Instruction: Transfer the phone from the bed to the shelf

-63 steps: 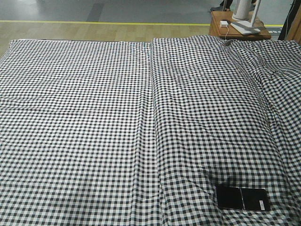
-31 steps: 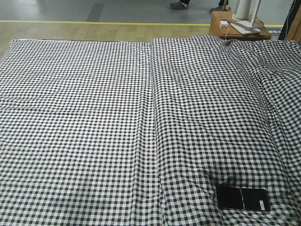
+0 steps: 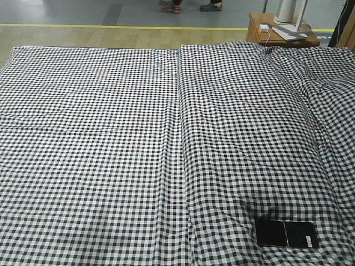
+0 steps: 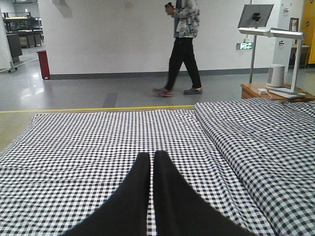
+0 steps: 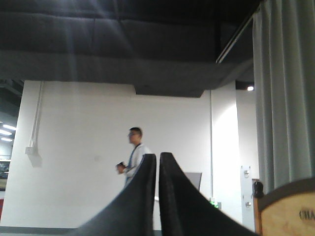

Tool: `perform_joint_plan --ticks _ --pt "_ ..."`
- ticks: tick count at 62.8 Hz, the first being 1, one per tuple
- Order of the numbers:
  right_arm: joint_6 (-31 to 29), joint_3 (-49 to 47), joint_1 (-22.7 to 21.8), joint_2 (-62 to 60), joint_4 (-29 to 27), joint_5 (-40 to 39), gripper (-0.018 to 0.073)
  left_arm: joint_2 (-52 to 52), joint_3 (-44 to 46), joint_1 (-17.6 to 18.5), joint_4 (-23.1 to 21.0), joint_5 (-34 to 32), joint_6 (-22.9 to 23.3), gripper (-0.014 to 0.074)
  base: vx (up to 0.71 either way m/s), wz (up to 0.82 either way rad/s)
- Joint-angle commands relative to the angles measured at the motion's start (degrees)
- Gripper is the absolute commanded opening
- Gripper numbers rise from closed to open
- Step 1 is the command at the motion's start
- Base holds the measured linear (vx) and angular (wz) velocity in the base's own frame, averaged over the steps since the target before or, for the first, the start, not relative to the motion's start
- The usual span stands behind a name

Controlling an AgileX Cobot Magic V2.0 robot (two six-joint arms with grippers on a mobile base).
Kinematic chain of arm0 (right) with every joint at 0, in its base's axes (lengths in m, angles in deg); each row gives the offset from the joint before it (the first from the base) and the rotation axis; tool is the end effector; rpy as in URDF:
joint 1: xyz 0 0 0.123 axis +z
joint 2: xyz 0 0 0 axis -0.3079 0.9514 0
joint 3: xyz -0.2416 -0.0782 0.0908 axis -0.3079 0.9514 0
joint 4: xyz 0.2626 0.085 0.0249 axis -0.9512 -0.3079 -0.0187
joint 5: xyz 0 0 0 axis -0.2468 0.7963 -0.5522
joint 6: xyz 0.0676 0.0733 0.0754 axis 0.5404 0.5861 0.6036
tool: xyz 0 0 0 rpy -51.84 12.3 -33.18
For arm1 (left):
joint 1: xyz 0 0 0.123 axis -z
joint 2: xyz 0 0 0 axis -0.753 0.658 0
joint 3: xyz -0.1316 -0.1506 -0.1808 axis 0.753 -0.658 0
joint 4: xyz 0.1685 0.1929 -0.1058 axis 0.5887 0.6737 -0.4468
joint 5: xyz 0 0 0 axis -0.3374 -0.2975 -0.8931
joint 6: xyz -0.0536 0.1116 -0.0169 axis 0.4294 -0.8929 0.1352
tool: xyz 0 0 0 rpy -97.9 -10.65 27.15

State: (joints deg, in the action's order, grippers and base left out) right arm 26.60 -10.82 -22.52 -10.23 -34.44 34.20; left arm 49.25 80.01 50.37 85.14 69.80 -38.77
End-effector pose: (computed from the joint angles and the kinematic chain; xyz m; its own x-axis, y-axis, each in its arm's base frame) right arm 0.0872 -0.0073 0.3577 0.5378 -0.0986 -0.8373 0.1124 0.9927 -0.0446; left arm 0.1316 -0.0037 0.1971 0.0051 0.0147 -0.9999 0.0284 0.9995 0.0148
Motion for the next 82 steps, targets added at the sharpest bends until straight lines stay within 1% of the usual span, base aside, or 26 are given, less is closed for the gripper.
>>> perform_joint_plan --ticks 1,12,20,25,29,35,43,48,53,61,66,71,82 --pt "-1.15 -8.21 -0.21 5.01 0.39 2.46 -0.0005 -0.33 1.38 -0.11 -0.60 -4.31 0.50 0.0001 0.00 0.00" --pt "-0.92 -19.43 -0.21 14.13 0.39 12.58 -0.0005 -0.33 1.38 -0.11 -0.60 -4.31 0.50 0.0001 0.00 0.00" --pt "-0.92 -26.25 -0.21 21.48 0.39 22.56 -0.0004 -0.33 1.38 -0.11 -0.60 -4.31 0.50 0.0001 0.00 0.00" --pt "-0.92 -29.60 -0.21 26.01 0.39 30.21 -0.0001 -0.33 1.38 -0.11 -0.60 -4.31 0.50 0.0001 0.00 0.00" --pt "-0.92 -31.05 -0.21 30.05 0.39 35.82 0.0004 -0.33 1.38 -0.11 -0.60 -4.31 0.50 0.0001 0.00 0.00" --pt "-0.92 -31.29 -0.21 34.83 0.39 41.87 0.0017 -0.33 1.38 -0.11 -0.60 -4.31 0.50 0.0001 0.00 0.00" --pt "-0.92 -31.29 -0.21 40.80 0.39 48.00 0.0065 -0.33 1.38 -0.11 -0.60 -4.31 0.50 0.0001 0.00 0.00" --pt "-0.92 -31.29 -0.21 44.09 0.39 51.29 0.0130 -0.33 1.38 -0.11 -0.60 -4.31 0.50 0.0001 0.00 0.00" --pt "-0.92 -31.29 -0.21 46.63 0.39 53.26 0.0231 -0.33 1.38 -0.11 -0.60 -4.31 0.50 0.0001 0.00 0.00" --pt "-0.92 -31.29 -0.21 49.00 0.39 53.67 0.0445 -0.33 1.38 -0.11 -0.60 -4.31 0.50 0.0001 0.00 0.00" --pt "-0.92 -31.29 -0.21 49.41 0.39 53.09 0.0606 -0.33 1.38 -0.11 -0.60 -4.31 0.50 0.0001 0.00 0.00" --pt "-0.92 -31.29 -0.21 49.41 0.52 52.96 0.0723 -0.33 1.38 -0.11 -0.60 -4.31 0.50 0.0001 0.00 0.00" --pt "0.47 -31.33 -0.21 49.41 0.91 54.29 0.0716 -0.33 1.38 -0.11 -0.60 -4.31 0.50 0.0001 0.00 0.00"
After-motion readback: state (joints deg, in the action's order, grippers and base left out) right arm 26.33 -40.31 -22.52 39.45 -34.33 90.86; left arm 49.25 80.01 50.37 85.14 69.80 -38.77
